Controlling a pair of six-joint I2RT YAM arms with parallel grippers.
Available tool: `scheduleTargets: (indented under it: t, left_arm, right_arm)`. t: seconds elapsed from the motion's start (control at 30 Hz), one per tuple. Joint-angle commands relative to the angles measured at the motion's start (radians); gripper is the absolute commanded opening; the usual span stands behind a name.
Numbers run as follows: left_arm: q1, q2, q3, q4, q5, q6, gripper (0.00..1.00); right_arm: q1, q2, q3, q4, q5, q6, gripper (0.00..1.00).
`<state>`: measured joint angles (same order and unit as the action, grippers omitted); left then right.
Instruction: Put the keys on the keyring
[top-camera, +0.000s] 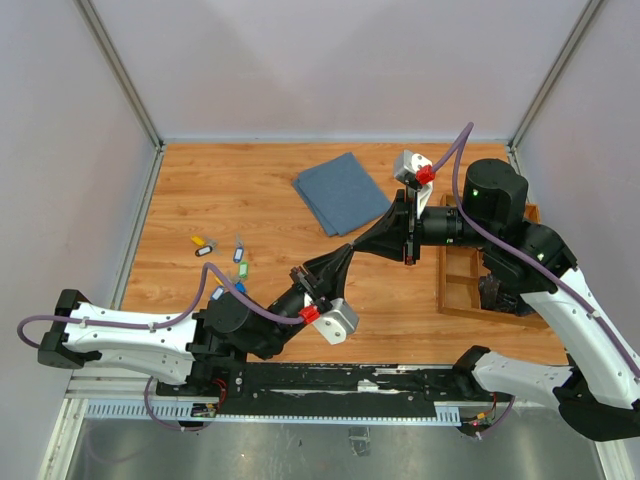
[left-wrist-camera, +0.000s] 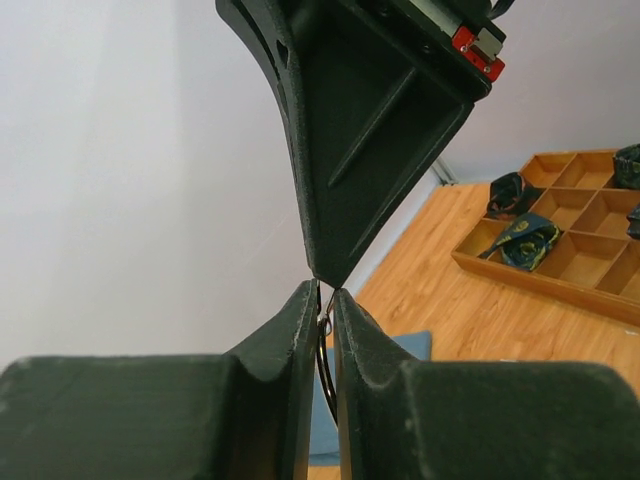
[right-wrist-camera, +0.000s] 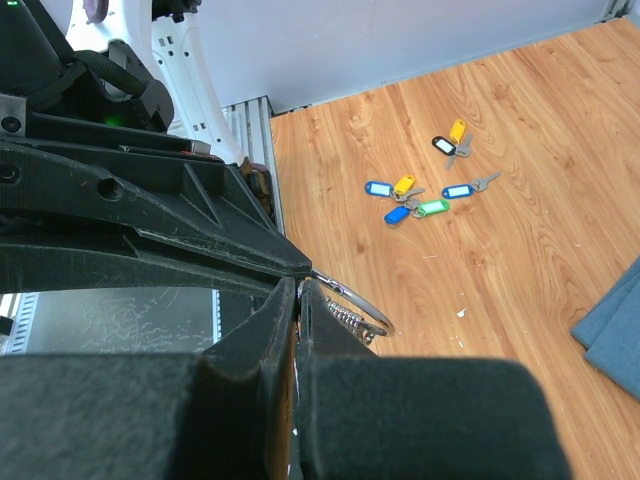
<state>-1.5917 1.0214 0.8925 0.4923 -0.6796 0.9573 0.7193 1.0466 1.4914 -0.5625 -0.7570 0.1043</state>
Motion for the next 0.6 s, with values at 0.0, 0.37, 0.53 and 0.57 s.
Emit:
scheduleTargets:
  t: [0.0, 0.37, 0.53, 0.57]
  left_arm:
    - [0.004, 0.008, 0.034, 0.032, 0.0, 0.003, 0.14]
    - [0.004, 0.001, 0.031, 0.031, -0.011, 0.005, 0.0]
    - [0.004, -0.006, 0.029, 0.025, -0.009, 0.002, 0.01]
    - [0.004, -0.006, 0.029, 0.024, -0.009, 0.003, 0.0]
  right_arm:
    - [0.036, -0.004, 0.015, 0.027, -0.026, 0.015, 0.0]
    - [0.04, -0.014, 0.015, 0.04, -0.058, 0.02, 0.03]
    - [0.039, -0.031, 0.013, 0.052, -0.027, 0.009, 0.08]
    - [0.039, -0.036, 0.011, 0.054, -0.017, 0.005, 0.11]
